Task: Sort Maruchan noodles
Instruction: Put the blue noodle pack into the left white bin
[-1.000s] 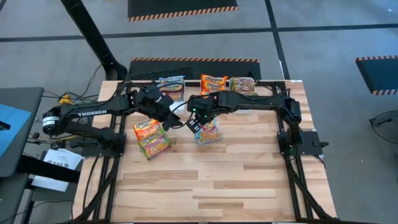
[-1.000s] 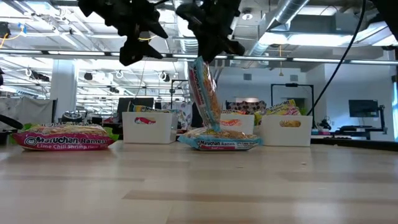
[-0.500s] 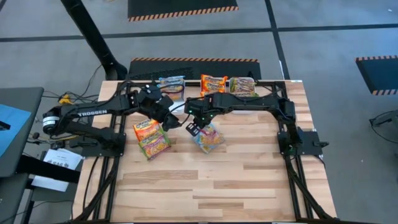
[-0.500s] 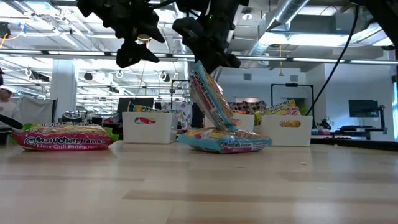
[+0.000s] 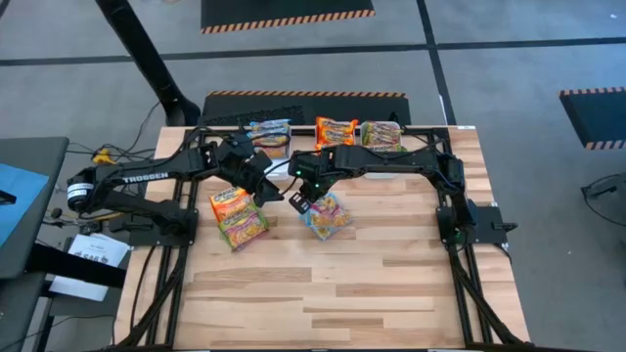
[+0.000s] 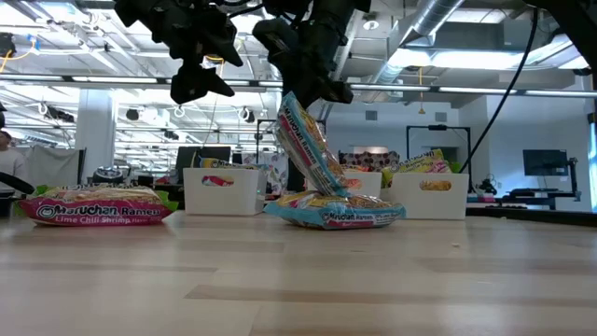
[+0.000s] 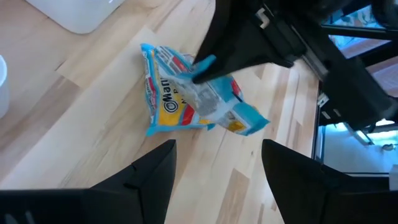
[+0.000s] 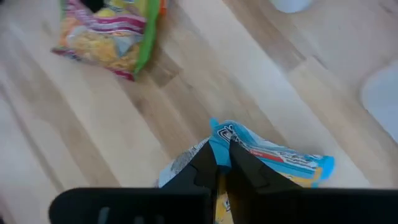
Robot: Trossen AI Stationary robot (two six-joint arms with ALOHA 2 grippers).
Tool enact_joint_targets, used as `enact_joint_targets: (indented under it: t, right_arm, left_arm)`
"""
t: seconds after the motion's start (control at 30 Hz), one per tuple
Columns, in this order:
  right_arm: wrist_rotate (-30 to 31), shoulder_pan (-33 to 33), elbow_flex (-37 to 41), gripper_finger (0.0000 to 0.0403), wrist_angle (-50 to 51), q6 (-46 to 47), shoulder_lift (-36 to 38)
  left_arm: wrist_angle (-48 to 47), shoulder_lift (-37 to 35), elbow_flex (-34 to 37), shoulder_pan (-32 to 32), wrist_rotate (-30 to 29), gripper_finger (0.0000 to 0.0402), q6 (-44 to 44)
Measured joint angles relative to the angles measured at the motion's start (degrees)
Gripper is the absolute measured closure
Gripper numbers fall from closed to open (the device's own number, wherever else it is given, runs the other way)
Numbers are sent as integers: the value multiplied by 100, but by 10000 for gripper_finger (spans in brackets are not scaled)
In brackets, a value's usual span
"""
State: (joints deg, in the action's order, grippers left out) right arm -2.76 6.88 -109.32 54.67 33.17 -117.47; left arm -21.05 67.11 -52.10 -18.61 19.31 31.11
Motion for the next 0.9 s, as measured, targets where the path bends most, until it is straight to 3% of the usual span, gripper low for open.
enact_joint_targets:
  t: [0.23, 0.43, 0.73, 0.9]
  right_arm:
    - [-218, 1, 0, 291, -249, -1, 0]
    - [-809, 108, -13, 249, -225, 155, 148]
    - [-803, 176, -8, 250, -110, -132, 650]
    - [-790, 298, 0, 255, -8, -474, 972]
  left_arm:
    - [-47, 0, 0, 0, 2, 180, -2]
    - [-450, 0, 0, 2, 162, 180, 5]
    - [-1750, 0, -2, 1, -52, 180, -639]
    - [-1647, 18, 125, -2, -227, 180, -926]
